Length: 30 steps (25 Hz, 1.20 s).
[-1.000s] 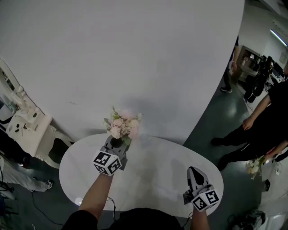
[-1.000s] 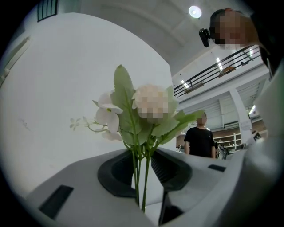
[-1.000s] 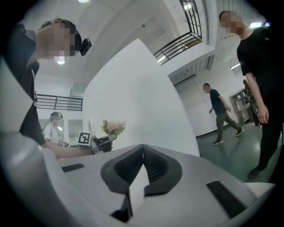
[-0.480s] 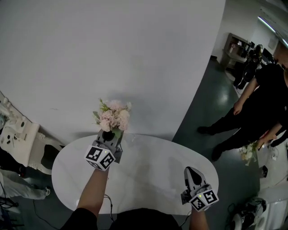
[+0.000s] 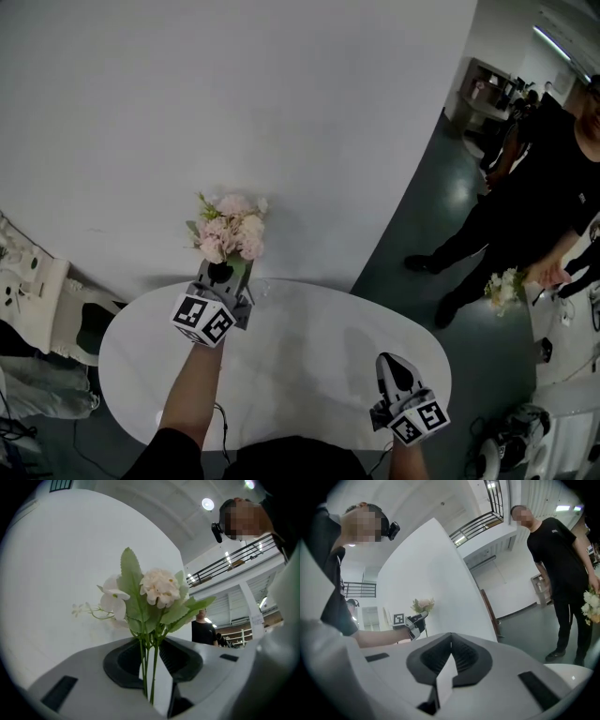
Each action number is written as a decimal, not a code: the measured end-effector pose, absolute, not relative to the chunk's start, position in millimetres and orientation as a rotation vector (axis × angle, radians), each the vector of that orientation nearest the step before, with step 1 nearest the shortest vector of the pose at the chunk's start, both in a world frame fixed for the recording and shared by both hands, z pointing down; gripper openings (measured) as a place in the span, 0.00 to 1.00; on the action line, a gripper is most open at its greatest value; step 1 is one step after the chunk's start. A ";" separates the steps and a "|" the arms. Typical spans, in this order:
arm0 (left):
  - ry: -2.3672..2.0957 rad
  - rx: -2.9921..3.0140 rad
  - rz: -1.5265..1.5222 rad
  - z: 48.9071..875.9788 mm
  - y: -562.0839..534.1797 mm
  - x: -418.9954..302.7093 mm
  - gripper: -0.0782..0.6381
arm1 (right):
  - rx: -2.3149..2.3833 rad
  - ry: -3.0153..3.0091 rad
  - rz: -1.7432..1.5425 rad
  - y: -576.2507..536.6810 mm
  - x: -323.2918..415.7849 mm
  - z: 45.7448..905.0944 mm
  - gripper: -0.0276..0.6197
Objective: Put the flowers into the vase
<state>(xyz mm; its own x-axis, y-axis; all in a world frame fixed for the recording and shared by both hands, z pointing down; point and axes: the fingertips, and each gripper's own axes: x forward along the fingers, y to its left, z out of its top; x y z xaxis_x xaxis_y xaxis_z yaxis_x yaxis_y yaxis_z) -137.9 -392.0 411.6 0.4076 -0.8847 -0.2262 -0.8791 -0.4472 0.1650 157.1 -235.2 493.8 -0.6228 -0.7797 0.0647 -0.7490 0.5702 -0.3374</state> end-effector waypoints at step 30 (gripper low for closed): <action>-1.857 2.477 -0.407 484.8 -399.9 -139.3 0.25 | -1.389 2.682 -0.638 -255.7 173.1 529.3 0.08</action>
<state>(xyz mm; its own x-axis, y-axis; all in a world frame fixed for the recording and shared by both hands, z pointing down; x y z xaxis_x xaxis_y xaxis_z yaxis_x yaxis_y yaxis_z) -139.3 -399.9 484.8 0.2589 -0.9460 -0.1953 -0.9409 -0.2927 0.1706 173.1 -255.7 529.3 -0.5938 -0.7926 0.1381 -0.7699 0.5100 -0.3836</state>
